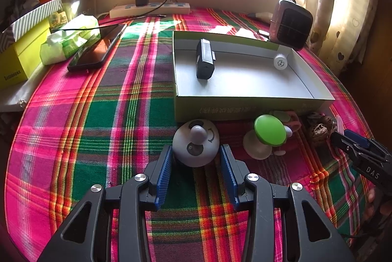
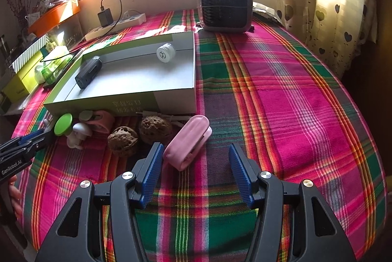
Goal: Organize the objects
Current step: 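Grasp the pink clip with the right gripper while the left gripper hovers over the white egg toy, then close the left gripper on the white egg toy while the right gripper lifts the pink clip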
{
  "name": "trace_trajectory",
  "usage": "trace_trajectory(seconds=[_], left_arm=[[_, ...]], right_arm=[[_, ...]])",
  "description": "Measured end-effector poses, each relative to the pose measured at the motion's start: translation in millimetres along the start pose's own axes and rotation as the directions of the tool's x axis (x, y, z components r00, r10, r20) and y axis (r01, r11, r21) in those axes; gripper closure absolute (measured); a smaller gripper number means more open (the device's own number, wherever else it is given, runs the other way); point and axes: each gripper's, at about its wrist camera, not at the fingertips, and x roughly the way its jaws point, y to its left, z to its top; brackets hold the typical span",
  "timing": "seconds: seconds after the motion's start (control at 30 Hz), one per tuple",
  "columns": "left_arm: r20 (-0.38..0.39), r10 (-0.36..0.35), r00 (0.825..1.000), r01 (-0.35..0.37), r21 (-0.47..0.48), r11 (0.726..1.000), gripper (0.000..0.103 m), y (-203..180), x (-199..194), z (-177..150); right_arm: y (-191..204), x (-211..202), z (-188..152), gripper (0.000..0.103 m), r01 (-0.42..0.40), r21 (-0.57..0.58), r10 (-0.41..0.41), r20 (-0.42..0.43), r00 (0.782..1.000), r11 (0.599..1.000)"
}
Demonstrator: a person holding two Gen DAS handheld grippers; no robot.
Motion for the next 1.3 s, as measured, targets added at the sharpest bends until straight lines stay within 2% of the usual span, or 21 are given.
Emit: trace_trajectory(seconds=[0.23,0.77,1.07,1.17,1.23,1.3], left_arm=[[-0.002,0.006,1.000,-0.006,0.009,1.000,0.065,-0.4,2.5,2.4],[0.000,0.027,1.000,-0.027,0.016,1.000,0.065,-1.5,7.9,7.2],[0.003,0.024,1.000,-0.024,0.002,1.000,0.065,-1.0,7.3,7.8],[0.004,0.021,1.000,-0.021,-0.001,1.000,0.065,-0.9,6.5,7.0],[0.004,0.021,1.000,-0.021,0.000,1.000,0.065,-1.0,6.6,6.8],[0.005,0.020,1.000,-0.020,0.000,1.000,0.065,-1.1,5.3,6.1]], right_arm=[[-7.7,0.4,0.0,0.047,0.042,0.012,-0.042,-0.007,0.999,0.999],[-3.6,5.9,5.8,0.047,0.021,-0.012,-0.021,-0.009,1.000,1.000],[-3.2,3.0,2.9,0.069,0.021,-0.015,-0.021,0.004,1.000,1.000],[-3.3,2.4,2.5,0.073,0.019,-0.015,-0.019,0.006,1.000,1.000],[-3.8,1.8,2.1,0.083,0.016,-0.015,-0.016,0.007,1.000,1.000],[-3.6,1.3,1.4,0.084,0.011,-0.015,-0.011,0.009,1.000,1.000]])
